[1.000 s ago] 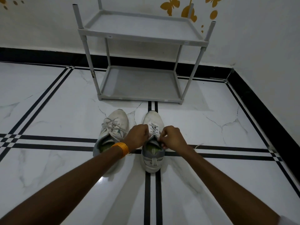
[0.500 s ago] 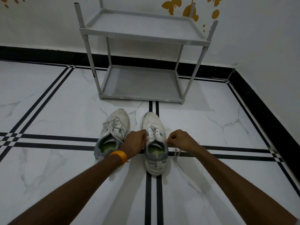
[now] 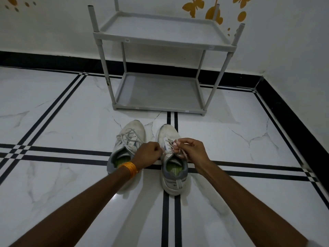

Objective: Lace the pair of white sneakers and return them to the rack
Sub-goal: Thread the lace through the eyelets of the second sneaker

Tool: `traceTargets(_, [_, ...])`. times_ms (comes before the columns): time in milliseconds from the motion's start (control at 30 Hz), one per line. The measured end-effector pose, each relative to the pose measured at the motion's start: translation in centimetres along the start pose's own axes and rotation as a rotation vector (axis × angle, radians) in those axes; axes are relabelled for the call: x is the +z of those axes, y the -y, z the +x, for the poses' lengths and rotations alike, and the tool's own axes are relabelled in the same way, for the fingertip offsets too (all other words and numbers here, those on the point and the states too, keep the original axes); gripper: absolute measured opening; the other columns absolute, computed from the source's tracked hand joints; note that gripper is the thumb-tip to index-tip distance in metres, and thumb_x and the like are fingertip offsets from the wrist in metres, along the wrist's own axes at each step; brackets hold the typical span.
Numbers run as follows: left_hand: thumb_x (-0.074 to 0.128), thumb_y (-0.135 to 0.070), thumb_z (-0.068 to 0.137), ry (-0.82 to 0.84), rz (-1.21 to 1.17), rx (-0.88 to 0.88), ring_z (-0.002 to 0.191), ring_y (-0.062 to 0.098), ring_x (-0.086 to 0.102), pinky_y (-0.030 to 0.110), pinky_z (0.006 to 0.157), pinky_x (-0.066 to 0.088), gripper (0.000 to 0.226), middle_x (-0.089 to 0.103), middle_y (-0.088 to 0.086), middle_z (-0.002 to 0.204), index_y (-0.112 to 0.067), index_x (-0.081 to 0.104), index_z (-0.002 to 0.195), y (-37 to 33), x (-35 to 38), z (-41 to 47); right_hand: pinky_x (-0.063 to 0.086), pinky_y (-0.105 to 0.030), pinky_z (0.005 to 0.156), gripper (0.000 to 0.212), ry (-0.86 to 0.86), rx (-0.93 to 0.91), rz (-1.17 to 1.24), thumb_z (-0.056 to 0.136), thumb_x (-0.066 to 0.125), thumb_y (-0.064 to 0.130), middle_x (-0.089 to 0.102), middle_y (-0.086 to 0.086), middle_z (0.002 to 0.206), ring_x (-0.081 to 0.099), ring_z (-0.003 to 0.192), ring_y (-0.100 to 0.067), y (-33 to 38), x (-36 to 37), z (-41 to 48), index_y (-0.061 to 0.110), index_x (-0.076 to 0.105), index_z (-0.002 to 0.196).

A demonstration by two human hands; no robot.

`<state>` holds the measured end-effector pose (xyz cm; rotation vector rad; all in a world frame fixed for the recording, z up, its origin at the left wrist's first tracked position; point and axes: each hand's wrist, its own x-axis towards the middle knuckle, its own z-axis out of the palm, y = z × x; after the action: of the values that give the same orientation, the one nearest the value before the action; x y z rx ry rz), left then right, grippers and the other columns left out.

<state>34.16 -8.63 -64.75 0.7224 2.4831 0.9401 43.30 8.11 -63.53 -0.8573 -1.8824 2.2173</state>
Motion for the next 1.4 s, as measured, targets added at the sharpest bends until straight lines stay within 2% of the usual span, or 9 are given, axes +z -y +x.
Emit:
traceTargets(167, [0.063,-0.041,0.086,-0.155,0.015,0.03,0.062,0.02,0.059,0.025,0.056,0.038,0.041,0.063,0.006,0.06,-0.011,0.065,0.058,-0.8,-0.4,0.6,0.06,-0.036,0.068,0.018,-0.093,-0.127,-0.181,0.085,0.074,0.019,0.072,-0.014,0.069,0.067,0.058,-0.021,-0.7,1.4,0.5,0.003,0.074,0.093])
traceTargets(233, [0.064,-0.046,0.082,-0.255,0.091,0.02,0.093,0.023,0.063,0.033,0.078,0.047,0.033,0.07,0.001,0.088,-0.018,0.074,0.066,-1.0,-0.3,0.6,0.057,-0.03,0.065,0.018,-0.048,-0.107,-0.161,0.09,0.068,0.018,0.073,-0.013,0.074,0.068,0.061,-0.019,-0.7,1.5,0.5,0.004,0.072,0.101])
traceTargets(300, [0.064,-0.047,0.081,-0.305,0.335,0.0,0.131,0.03,0.039,0.047,0.101,0.036,0.029,0.057,-0.003,0.133,-0.022,0.078,0.078,-1.5,-0.5,0.4,0.051,-0.019,0.054,0.02,0.002,-0.042,-0.13,0.094,0.061,0.013,0.075,-0.012,0.082,0.07,0.065,-0.016,-0.3,1.2,0.4,0.009,0.068,0.112])
traceTargets(400, [0.066,-0.046,0.082,-0.357,0.496,0.141,0.146,0.034,0.017,0.052,0.111,0.019,0.03,0.042,-0.001,0.151,-0.019,0.078,0.077,-2.5,-0.9,0.2,0.05,-0.018,0.052,0.026,0.056,0.004,-0.11,0.092,0.061,0.009,0.076,-0.01,0.089,0.072,0.072,-0.015,0.1,0.8,0.1,0.017,0.065,0.117])
traceTargets(533, [0.064,-0.036,0.09,-0.033,-0.407,0.134,0.103,0.021,0.066,0.038,0.095,0.049,0.035,0.073,0.008,0.103,-0.006,0.073,0.074,-4.1,-0.3,-0.5,0.056,-0.025,0.059,0.026,0.034,-0.041,-0.142,0.085,0.069,0.007,0.075,-0.015,0.088,0.072,0.073,-0.021,0.3,1.0,-0.2,0.014,0.071,0.11])
traceTargets(633, [0.058,-0.029,0.095,0.01,-0.819,-0.071,0.09,0.026,0.07,0.036,0.083,0.057,0.029,0.073,0.014,0.093,-0.005,0.073,0.09,-4.0,0.7,-1.3,0.055,-0.028,0.061,0.025,0.032,-0.05,-0.135,0.084,0.074,0.017,0.075,-0.016,0.082,0.07,0.072,-0.023,0.1,1.0,-0.2,0.012,0.07,0.109])
traceTargets(933, [0.066,-0.017,0.09,-0.18,-0.641,0.098,0.097,0.011,0.066,0.027,0.088,0.054,0.01,0.07,-0.002,0.098,-0.023,0.073,0.093,-2.2,2.2,-0.8,0.055,-0.022,0.06,0.031,0.151,-0.021,-0.088,0.087,0.07,0.01,0.075,-0.016,0.088,0.072,0.076,-0.019,0.1,0.3,-0.2,0.012,0.067,0.118])
traceTargets(1233, [0.083,-0.013,0.073,-0.218,-0.727,-0.059,0.082,0.029,0.073,0.039,0.071,0.062,0.024,0.075,0.015,0.083,-0.003,0.064,0.082,-1.4,1.9,0.0,0.053,-0.02,0.057,0.035,0.173,0.019,-0.102,0.088,0.066,0.003,0.074,-0.014,0.081,0.07,0.069,-0.015,0.1,0.2,0.1,0.007,0.062,0.122])
traceTargets(1400, [0.079,-0.011,0.077,-0.226,-0.83,-0.068,0.084,0.027,0.073,0.031,0.071,0.061,0.029,0.074,0.017,0.089,-0.001,0.062,0.099,-1.7,2.4,-0.1,0.053,-0.021,0.059,0.032,0.207,0.032,-0.122,0.088,0.066,0.003,0.073,-0.017,0.088,0.069,0.07,-0.016,0.5,0.2,0.2,0.008,0.064,0.12])
